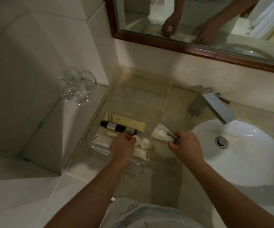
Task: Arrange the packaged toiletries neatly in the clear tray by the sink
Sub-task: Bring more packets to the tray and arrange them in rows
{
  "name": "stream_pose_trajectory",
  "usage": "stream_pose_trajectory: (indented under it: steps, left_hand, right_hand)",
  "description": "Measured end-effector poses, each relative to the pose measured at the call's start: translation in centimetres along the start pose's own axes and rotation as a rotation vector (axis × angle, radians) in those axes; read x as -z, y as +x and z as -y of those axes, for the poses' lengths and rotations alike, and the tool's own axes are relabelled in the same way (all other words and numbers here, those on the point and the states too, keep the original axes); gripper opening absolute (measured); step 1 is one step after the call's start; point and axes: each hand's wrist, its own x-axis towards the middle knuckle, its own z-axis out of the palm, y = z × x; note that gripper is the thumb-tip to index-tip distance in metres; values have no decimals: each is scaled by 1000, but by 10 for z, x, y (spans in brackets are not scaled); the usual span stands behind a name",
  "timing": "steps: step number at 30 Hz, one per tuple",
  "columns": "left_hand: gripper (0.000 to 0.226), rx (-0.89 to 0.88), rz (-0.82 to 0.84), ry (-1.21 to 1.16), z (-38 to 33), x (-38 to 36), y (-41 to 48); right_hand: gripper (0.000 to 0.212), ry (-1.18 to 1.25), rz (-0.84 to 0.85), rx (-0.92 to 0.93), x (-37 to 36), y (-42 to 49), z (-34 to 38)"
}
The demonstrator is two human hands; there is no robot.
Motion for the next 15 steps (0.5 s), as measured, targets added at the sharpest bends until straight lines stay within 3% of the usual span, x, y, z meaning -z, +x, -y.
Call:
stream_pose_trajectory:
  steps: [10, 15]
  left_hand:
    - [24, -48, 58, 49, 3, 2, 5]
    - [24, -234, 176, -10, 6, 8, 8]
  right_hand:
    - [25, 6, 20, -6, -2, -5, 2]
    - [26, 6, 17, -13, -2, -7, -1]
